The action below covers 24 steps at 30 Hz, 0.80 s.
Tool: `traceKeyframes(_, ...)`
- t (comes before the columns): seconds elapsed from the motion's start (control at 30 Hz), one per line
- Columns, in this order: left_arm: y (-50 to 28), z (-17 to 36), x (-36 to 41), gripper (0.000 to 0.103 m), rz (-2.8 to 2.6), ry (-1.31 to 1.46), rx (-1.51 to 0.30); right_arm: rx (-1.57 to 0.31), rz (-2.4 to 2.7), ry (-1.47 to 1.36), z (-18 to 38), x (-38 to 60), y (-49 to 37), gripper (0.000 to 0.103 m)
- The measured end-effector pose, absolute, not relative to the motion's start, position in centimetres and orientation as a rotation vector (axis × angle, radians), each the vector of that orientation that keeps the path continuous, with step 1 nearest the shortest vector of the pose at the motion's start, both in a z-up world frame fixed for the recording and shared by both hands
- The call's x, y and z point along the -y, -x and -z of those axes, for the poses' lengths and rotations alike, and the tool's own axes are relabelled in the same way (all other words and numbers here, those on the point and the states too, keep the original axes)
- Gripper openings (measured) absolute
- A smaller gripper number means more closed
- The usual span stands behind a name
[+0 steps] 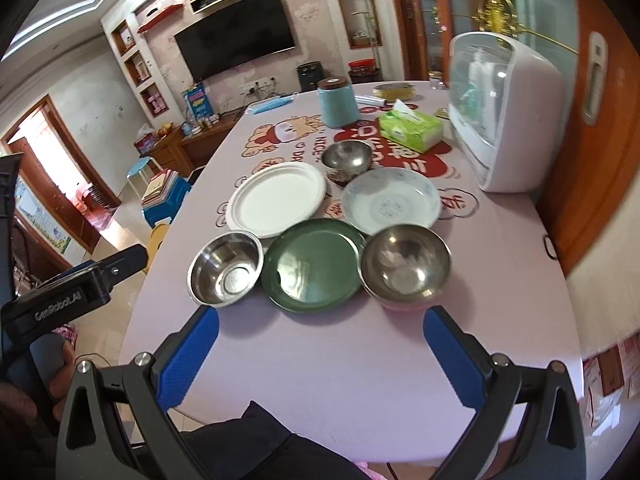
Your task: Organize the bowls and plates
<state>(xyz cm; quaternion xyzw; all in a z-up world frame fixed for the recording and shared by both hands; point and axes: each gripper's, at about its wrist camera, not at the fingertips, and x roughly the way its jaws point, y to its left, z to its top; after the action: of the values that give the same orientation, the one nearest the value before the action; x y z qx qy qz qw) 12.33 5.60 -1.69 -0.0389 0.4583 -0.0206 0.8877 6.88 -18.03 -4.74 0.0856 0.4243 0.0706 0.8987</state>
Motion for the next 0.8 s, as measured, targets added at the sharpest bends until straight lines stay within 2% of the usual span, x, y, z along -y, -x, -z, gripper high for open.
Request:
traceKeyframes(0.47,-22.9,3.6,-11.7,0.102,-0.058,0.094,-1.083,-0.922,-0.156,-0.276,5.0,16.2,-17.8,0.103)
traceKeyframes(0.8,-29.9,6.6,-14.7,0.102,-0.077,0.08,-1.124,-0.964,-0.143,-0.307,8.1,15.0,-25.2,0.102)
